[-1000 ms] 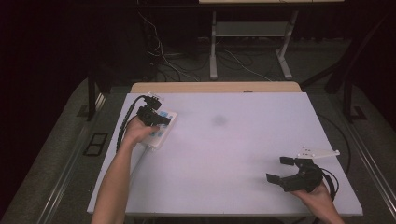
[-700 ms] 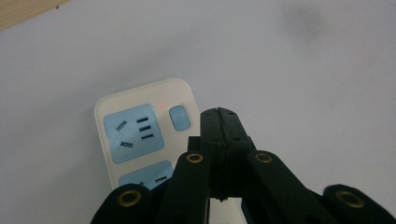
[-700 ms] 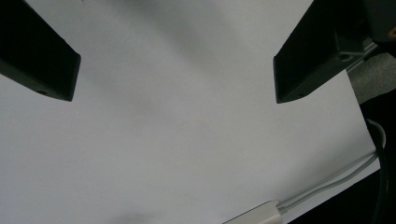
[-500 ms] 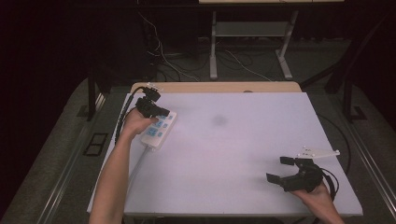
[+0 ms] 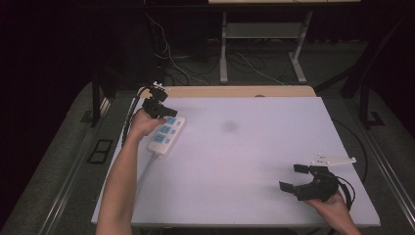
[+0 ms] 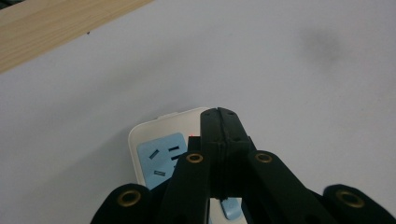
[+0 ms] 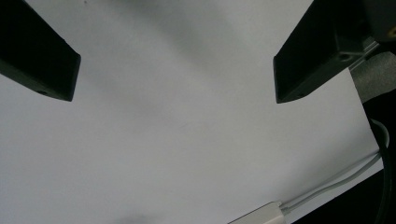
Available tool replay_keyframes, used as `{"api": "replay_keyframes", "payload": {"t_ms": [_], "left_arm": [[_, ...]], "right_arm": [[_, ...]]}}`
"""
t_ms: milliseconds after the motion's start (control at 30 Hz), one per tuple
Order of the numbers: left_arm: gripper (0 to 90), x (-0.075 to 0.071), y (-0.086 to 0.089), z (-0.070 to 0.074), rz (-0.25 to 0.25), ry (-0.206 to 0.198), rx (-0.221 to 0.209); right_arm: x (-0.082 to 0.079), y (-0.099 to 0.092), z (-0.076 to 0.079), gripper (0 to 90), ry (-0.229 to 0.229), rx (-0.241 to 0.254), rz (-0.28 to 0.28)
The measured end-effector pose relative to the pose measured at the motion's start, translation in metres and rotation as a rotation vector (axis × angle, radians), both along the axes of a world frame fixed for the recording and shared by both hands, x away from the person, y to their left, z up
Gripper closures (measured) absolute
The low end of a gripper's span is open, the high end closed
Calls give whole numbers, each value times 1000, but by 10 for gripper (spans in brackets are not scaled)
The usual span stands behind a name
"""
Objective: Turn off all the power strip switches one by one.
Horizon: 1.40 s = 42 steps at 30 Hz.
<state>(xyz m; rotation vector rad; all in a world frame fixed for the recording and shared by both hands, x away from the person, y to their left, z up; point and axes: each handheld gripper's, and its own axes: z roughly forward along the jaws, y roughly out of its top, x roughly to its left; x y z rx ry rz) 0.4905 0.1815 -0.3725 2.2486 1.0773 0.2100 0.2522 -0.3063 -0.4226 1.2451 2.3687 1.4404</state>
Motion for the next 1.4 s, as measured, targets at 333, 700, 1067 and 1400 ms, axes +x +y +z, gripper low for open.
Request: {"api": "replay_keyframes", "payload": {"t_ms": [333, 700, 1067, 1400], "left_arm": [[895, 4, -6, -9, 8, -7, 24], [895, 6, -9, -21, 18, 4, 56], [895, 6, -14, -34, 25, 12, 42], [895, 3, -8, -36, 44, 31, -7]], "right_arm": [[0, -2, 1, 5, -6, 4, -6], [2, -1, -2, 5, 3, 7, -8], [2, -2, -1, 5, 0, 13, -13], [1, -1, 0, 5, -4, 11, -11]]}}
